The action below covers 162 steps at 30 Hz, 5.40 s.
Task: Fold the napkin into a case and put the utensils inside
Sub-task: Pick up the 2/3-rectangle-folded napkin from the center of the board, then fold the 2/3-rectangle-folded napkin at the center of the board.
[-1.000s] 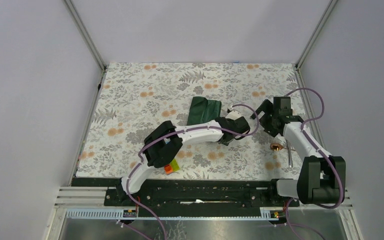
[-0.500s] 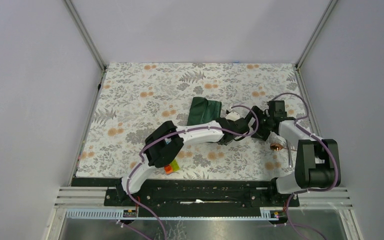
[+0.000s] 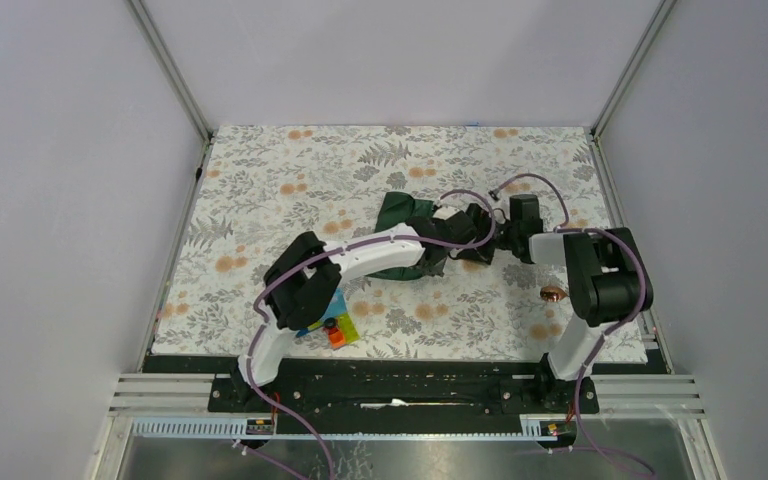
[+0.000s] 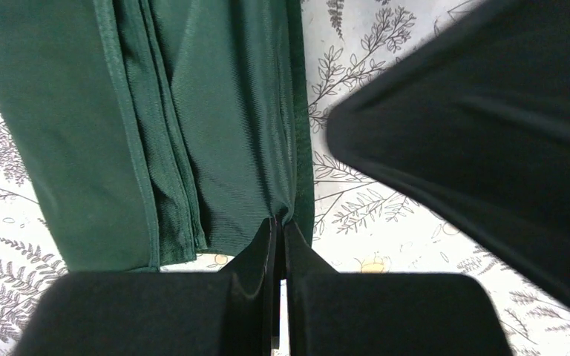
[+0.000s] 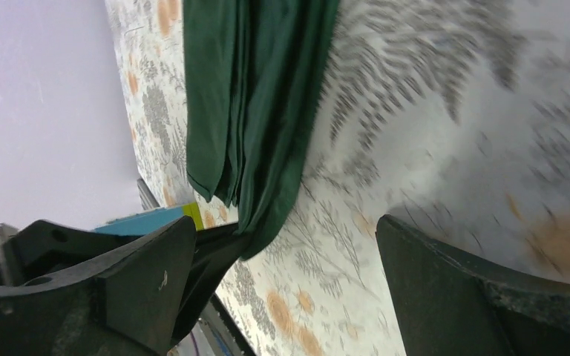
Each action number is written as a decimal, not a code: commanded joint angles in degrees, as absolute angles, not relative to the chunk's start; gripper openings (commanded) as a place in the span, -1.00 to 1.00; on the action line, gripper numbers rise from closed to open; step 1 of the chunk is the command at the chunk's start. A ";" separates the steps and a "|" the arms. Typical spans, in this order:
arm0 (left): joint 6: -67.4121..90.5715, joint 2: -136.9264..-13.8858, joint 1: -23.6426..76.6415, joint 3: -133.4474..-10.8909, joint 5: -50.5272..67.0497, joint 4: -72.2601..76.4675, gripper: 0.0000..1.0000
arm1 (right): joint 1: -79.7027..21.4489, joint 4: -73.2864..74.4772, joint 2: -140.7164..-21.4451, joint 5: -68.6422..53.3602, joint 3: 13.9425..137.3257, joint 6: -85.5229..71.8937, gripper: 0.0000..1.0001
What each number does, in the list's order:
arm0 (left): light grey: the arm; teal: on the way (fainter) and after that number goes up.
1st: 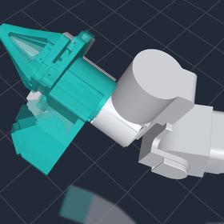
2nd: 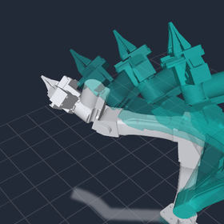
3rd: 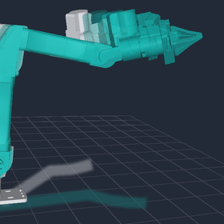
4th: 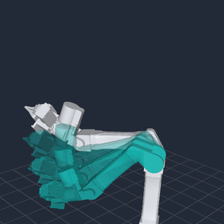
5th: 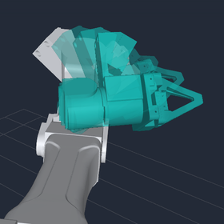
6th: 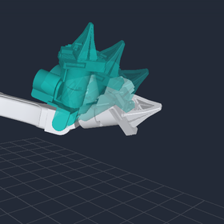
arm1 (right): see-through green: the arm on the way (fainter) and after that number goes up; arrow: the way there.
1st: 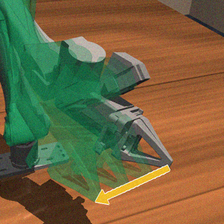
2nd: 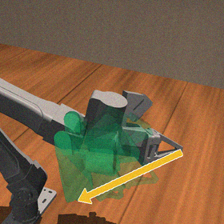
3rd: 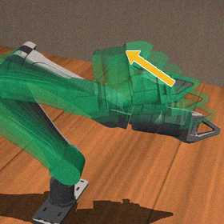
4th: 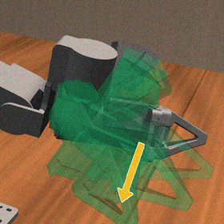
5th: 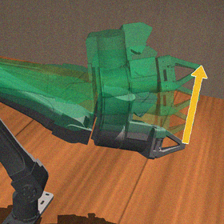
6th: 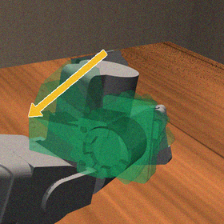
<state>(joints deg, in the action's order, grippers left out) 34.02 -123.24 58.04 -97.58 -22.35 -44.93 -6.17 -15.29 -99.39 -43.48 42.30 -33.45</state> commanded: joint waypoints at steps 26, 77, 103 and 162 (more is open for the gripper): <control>33.13 -114.04 57.39 -93.98 -18.44 -41.88 -1.00 | -13.01 -34.01 -115.56 -38.71 47.96 -60.38 0.67; 38.41 -118.83 57.23 -91.79 -1.04 -26.95 -1.00 | -9.66 9.16 -109.55 -21.30 66.08 -30.11 -1.00; 42.55 -100.80 46.82 -63.45 17.35 -1.01 -1.00 | -23.07 34.04 -114.44 -3.40 89.66 -36.71 -1.00; 48.78 -104.32 50.07 -60.80 24.53 7.13 -1.00 | -22.73 32.48 -106.41 2.25 79.65 -31.53 -1.00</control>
<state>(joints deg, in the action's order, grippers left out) 46.24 -101.65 47.55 -56.86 23.73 4.47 -24.01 33.52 -112.31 -1.04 81.89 -35.42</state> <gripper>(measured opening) 0.019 0.022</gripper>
